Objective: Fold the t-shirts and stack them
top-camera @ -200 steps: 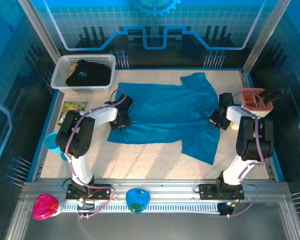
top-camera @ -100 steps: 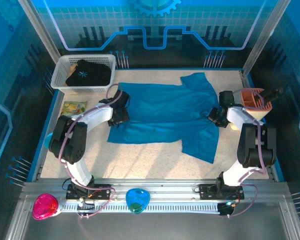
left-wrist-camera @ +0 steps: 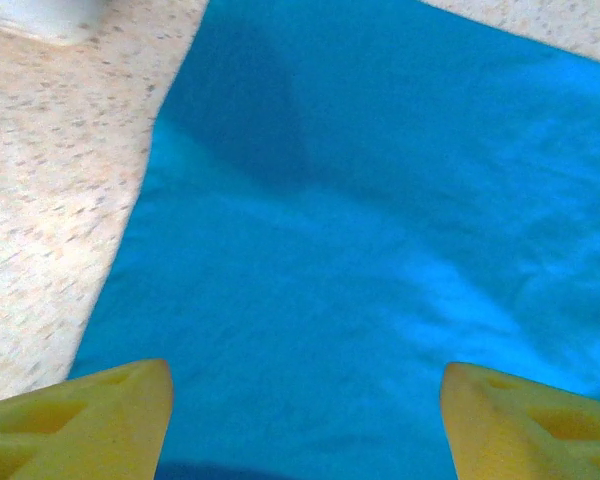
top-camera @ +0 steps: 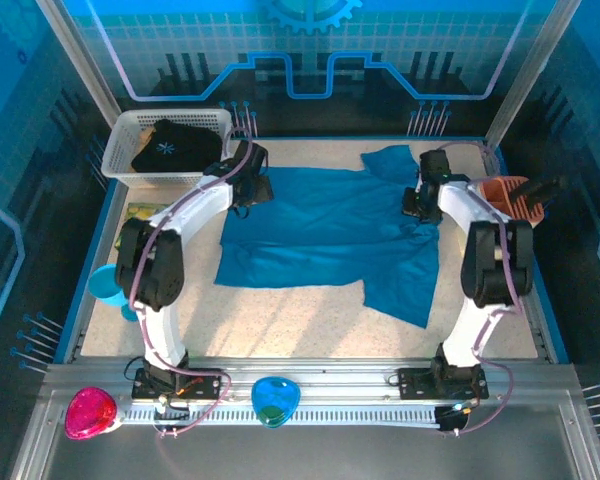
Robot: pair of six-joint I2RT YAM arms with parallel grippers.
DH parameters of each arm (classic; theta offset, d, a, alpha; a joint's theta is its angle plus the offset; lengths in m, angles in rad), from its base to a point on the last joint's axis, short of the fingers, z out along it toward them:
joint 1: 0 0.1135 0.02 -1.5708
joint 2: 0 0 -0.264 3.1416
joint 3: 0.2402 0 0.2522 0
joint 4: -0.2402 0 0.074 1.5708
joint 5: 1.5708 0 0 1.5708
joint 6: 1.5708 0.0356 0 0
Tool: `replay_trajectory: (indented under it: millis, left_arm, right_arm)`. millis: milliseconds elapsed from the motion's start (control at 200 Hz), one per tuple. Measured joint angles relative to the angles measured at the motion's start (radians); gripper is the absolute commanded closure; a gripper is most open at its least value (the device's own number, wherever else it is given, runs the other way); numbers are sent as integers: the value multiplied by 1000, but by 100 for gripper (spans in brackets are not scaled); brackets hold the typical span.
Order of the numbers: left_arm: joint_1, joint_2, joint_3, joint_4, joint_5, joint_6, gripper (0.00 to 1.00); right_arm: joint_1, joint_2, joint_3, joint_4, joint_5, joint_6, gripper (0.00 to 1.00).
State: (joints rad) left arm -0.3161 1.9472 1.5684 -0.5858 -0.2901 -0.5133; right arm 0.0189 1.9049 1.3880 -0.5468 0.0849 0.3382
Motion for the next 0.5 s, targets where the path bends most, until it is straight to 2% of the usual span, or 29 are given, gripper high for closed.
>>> replay_trajectory:
  millis: [210,330,500]
  left_arm:
    - [20,226,180,-20,0,0,32]
    - [30,329,287,-45,13,-6,37]
    - [32,381,279,-59,18,-33,41]
  right_arm:
    - [1,237,246,-63,-18,-38,94]
    - [2,333,384,-117,-13,-51,99]
    - [6,431,524,-222,25,-43,100]
